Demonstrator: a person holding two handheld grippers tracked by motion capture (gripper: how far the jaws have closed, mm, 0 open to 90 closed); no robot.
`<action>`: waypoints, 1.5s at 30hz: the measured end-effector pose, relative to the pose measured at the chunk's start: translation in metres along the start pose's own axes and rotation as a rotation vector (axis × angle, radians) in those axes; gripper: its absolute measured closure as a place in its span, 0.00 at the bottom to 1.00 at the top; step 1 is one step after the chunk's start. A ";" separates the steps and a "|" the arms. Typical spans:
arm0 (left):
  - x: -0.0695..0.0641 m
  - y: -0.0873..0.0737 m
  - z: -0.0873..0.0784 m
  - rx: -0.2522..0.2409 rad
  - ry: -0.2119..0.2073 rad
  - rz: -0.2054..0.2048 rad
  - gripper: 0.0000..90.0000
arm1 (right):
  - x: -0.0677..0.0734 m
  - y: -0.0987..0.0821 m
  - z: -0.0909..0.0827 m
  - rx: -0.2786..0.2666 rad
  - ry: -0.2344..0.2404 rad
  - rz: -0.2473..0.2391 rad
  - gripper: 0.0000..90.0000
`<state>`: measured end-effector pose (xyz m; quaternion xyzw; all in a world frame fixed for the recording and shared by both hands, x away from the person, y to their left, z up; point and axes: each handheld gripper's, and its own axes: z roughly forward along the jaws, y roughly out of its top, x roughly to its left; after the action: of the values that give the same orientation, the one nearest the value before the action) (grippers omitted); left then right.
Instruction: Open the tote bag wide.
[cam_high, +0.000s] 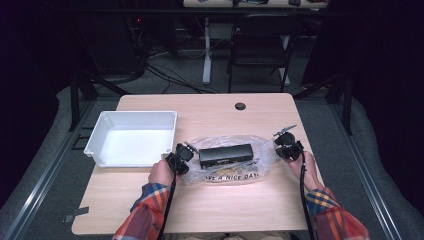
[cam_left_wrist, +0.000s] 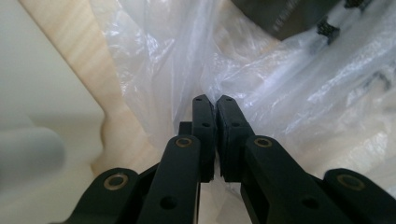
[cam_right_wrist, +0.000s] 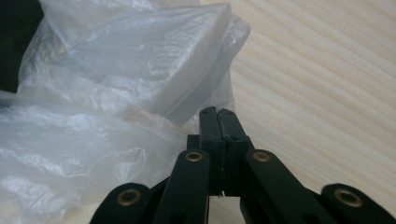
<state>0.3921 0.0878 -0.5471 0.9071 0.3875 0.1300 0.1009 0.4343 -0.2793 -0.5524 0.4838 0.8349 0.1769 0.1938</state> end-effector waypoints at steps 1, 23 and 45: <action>0.000 -0.001 0.000 0.007 -0.004 0.007 0.97 | 0.001 -0.001 -0.001 -0.002 0.002 0.000 1.00; 0.011 0.023 -0.001 -0.158 0.121 -0.045 0.91 | -0.004 -0.006 -0.012 -0.038 0.078 -0.010 0.99; 0.024 0.019 -0.038 -0.269 0.100 -0.061 0.53 | -0.007 -0.004 -0.038 -0.127 0.156 0.007 0.81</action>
<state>0.4088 0.0953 -0.5016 0.8654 0.3986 0.2228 0.2061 0.4152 -0.2914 -0.5206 0.4584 0.8328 0.2672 0.1576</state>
